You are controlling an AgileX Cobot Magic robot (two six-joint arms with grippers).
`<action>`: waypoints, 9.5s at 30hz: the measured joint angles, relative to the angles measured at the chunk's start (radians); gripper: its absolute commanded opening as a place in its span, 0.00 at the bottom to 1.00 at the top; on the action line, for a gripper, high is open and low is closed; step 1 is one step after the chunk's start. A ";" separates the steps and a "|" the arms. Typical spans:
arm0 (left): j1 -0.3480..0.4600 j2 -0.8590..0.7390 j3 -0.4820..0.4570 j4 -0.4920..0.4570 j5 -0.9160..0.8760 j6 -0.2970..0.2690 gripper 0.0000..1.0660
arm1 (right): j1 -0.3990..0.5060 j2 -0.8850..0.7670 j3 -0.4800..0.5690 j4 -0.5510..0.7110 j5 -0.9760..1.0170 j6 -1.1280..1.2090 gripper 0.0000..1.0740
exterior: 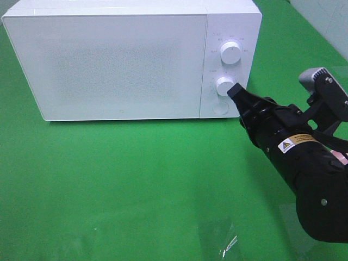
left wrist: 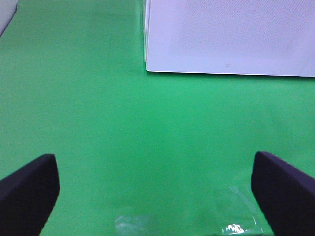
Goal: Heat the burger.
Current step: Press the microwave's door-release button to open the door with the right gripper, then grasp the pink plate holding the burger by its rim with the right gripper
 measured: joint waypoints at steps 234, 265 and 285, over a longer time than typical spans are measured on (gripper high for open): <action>0.000 0.000 0.000 0.000 0.000 0.000 0.92 | -0.488 -0.197 -0.490 -0.995 1.756 -0.189 0.13; 0.000 0.000 0.000 0.000 0.000 0.000 0.92 | -0.728 -0.196 -0.504 -0.917 1.979 -0.553 0.87; 0.000 0.000 0.000 0.000 0.000 0.000 0.92 | -0.783 -0.013 -0.504 -0.880 1.921 -0.553 0.79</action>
